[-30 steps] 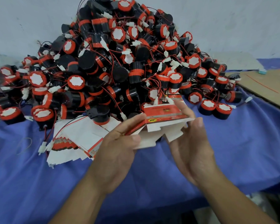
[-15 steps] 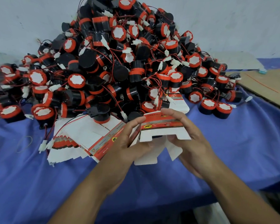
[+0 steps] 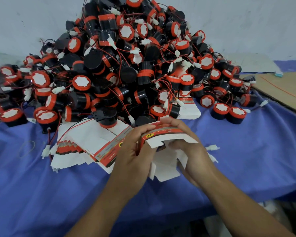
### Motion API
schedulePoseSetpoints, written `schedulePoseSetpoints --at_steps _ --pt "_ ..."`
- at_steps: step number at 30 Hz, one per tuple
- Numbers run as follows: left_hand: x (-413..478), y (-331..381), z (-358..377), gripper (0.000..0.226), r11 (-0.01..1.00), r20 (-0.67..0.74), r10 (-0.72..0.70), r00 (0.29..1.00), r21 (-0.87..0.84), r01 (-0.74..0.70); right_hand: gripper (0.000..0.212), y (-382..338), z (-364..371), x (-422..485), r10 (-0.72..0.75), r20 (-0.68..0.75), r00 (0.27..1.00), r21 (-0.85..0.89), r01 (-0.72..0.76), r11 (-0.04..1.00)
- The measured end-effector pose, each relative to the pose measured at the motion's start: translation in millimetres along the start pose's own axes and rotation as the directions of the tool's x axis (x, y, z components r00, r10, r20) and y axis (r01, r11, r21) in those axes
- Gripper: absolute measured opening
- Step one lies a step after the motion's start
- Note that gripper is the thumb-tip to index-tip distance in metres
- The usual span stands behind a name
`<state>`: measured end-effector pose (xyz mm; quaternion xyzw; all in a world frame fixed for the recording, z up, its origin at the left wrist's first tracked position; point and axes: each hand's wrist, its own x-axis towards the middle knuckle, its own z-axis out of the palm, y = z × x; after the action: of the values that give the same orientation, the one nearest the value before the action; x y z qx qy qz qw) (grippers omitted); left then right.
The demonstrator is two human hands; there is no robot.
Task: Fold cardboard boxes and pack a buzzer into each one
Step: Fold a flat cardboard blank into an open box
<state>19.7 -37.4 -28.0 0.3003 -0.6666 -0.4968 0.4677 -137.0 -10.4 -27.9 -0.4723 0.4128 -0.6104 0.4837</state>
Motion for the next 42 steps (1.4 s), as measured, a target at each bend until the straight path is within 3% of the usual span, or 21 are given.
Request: schedulePoseSetpoints --at_steps 3,6,8,13,17,21,25,29,32,35,38,42 --pt "-3 1 1 0.046 0.998 0.092 -0.01 0.996 0.061 0.004 0.033 -3 4 5 0.029 -0.062 0.998 0.107 -0.022 0.994" --pt "-3 5 -6 0.074 0.999 0.293 0.019 0.956 0.039 -0.032 0.036 -6 0 7 0.079 -0.082 0.993 0.173 -0.064 0.983" --pt "-3 7 -10 0.082 0.999 0.341 0.023 0.94 0.035 -0.037 0.037 -7 -2 7 0.092 -0.093 0.991 0.134 -0.08 0.988" --pt "-1 6 -10 0.068 0.998 0.274 -0.016 0.962 -0.059 0.034 0.022 -3 3 1 0.065 -0.109 0.992 0.02 -0.063 0.998" --pt "1 4 -7 0.043 0.991 0.15 -0.038 0.988 -0.12 0.056 0.025 -2 10 -2 0.037 -0.123 0.992 -0.011 -0.039 0.999" --pt "5 3 -13 0.024 0.962 -0.008 -0.161 0.987 -0.227 0.155 0.05 0 12 -4 0.085 -0.007 0.996 0.119 -0.084 0.989" --pt "7 4 -15 0.024 0.919 -0.058 -0.245 0.968 -0.334 0.212 0.079 3 12 -8 0.11 0.119 0.987 0.181 -0.13 0.975" --pt "6 1 -19 0.03 0.937 -0.01 -0.232 0.973 -0.271 0.221 0.085 3 15 -8 0.115 0.135 0.984 0.078 -0.126 0.989" --pt "3 1 -19 0.043 0.967 0.179 -0.124 0.976 -0.197 0.159 0.06 -1 16 -5 0.072 0.039 0.997 0.066 -0.074 0.995" --pt "0 3 -21 0.072 0.99 0.366 -0.045 0.93 -0.109 0.091 0.055 -6 11 -5 0.07 -0.003 0.998 0.122 -0.069 0.99" --pt "-1 4 -22 0.081 0.994 0.389 -0.012 0.921 -0.099 0.054 0.057 -7 10 -7 0.076 -0.007 0.997 0.12 -0.074 0.99" --pt "1 5 -20 0.07 0.977 0.326 -0.018 0.945 -0.193 0.085 0.061 -6 10 -7 0.073 0.004 0.997 0.095 -0.073 0.993"
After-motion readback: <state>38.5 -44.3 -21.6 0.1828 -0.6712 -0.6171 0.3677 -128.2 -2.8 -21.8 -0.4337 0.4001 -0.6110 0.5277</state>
